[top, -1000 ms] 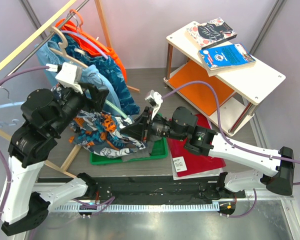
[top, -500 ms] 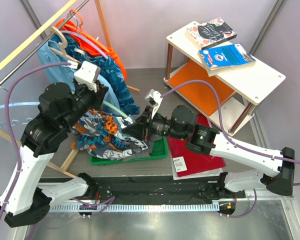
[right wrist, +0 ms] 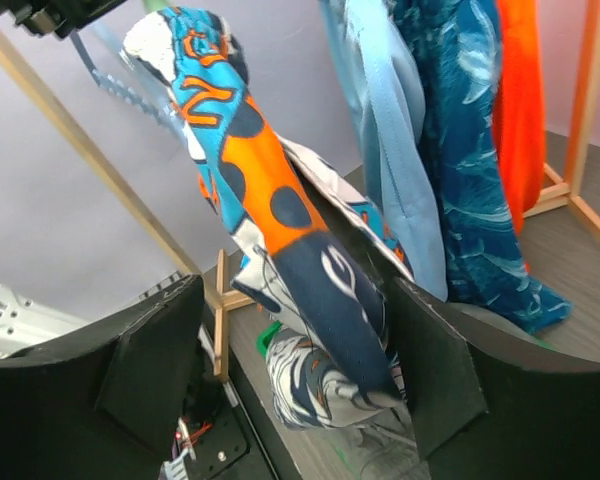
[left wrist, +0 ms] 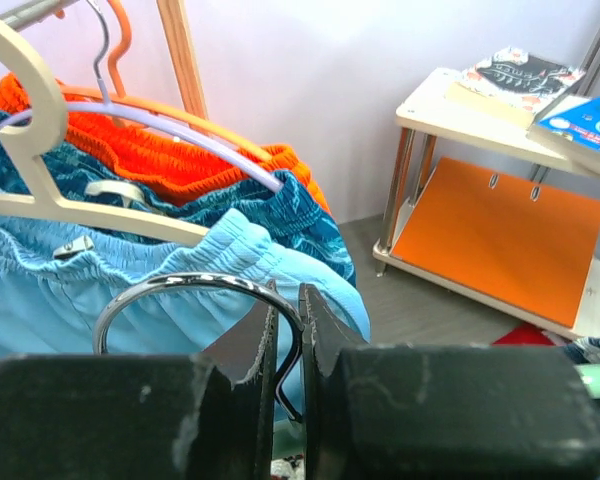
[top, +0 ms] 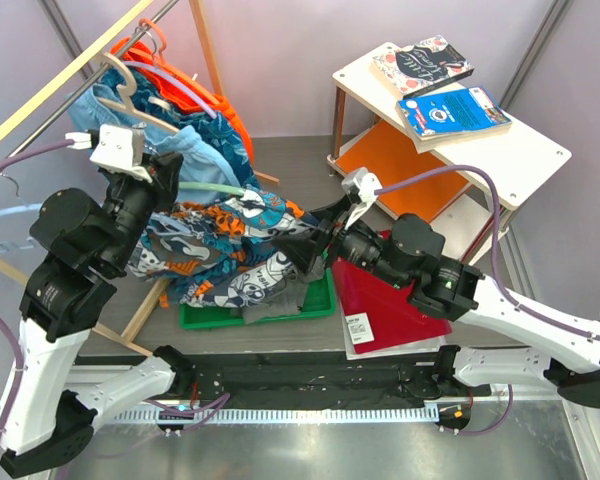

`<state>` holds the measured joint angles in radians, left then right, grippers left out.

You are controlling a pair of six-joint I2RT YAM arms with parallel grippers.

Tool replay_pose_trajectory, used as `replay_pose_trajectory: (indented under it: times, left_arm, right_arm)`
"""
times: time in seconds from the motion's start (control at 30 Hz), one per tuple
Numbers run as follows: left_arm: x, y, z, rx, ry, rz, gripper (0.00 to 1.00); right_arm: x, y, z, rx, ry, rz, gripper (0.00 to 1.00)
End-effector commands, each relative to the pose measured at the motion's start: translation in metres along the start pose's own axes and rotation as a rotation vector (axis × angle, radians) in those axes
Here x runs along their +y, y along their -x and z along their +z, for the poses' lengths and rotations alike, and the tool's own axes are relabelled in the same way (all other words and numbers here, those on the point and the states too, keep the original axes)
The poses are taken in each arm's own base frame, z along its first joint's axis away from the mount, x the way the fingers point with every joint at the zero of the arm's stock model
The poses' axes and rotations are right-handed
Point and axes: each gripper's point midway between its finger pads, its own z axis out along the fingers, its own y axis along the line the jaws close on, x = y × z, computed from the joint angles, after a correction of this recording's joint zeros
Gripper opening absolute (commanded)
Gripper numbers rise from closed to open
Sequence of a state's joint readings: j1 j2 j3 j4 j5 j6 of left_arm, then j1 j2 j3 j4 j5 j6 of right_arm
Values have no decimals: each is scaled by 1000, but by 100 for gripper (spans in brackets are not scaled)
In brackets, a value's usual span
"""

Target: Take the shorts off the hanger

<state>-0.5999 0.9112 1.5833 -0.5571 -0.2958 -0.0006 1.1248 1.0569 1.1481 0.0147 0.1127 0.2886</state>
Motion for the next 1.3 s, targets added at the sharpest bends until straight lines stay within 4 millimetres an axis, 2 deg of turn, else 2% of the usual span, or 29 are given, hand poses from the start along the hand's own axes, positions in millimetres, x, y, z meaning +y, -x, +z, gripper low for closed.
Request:
replay_pose_trajectory:
  times: [0.0, 0.03, 0.1, 0.13, 0.23, 0.37, 0.4, 0.43, 0.5, 0.53, 0.6, 0.63, 0.7, 0.8, 0.87, 1.03, 1.17, 1.27]
  left_arm:
    - [-2, 36, -1, -153, -5, -90, 0]
    - [-2, 35, 0, -150, -8, -87, 0]
    - [-2, 33, 0, -144, -4, -88, 0]
    - [-1, 33, 0, -144, -1, -89, 0]
    - [3, 37, -2, -156, 19, -99, 0]
    - [-1, 35, -3, -148, -4, -92, 0]
    - [-4, 32, -2, -139, -21, -86, 0]
    - [-7, 27, -1, -119, -34, -76, 0]
    - [-15, 25, -4, -98, -88, -55, 0]
    - [-18, 22, -3, -81, -104, -42, 0]
    - [-19, 9, -4, -33, -115, -11, 0]
    - [-17, 7, -5, -27, -106, -10, 0]
    - [-13, 1, -7, -22, -94, 31, 0]
    - [-11, -2, -8, -22, -84, 38, 0]
    - [-12, -2, -8, -22, -87, 38, 0]
    - [-13, -5, -9, -13, -94, 37, 0]
    - [-11, -10, -9, -1, -86, 40, 0]
    - [-11, -12, -9, 2, -83, 41, 0]
  right_arm:
    - [-9, 33, -6, -54, -89, -24, 83]
    - [-12, 27, -5, -22, -107, -38, 84]
    - [-18, 29, 0, 2, -147, -78, 86]
    - [-23, 21, 0, 37, -168, -95, 86]
    - [-29, 18, -2, 48, -194, -104, 86]
    - [-27, 35, -9, -5, -192, -110, 86]
    - [-26, 51, -12, -28, -200, -125, 86]
    - [-38, 47, -15, 12, -260, -187, 86]
    - [-47, 67, -22, -1, -332, -228, 90]
    - [-51, 66, -23, 23, -350, -268, 93]
    - [-41, 77, -23, 9, -307, -276, 94]
    - [-29, 75, -17, 16, -236, -275, 94]
    - [-17, 77, -10, 11, -179, -257, 95]
    - [-4, 67, 9, 45, -114, -229, 86]
    - [1, 59, 22, 64, -91, -210, 77]
    - [11, 66, 36, 26, -56, -166, 53]
    - [13, 64, 39, 27, -46, -156, 54]
    - [18, 65, 37, 20, -22, -139, 64]
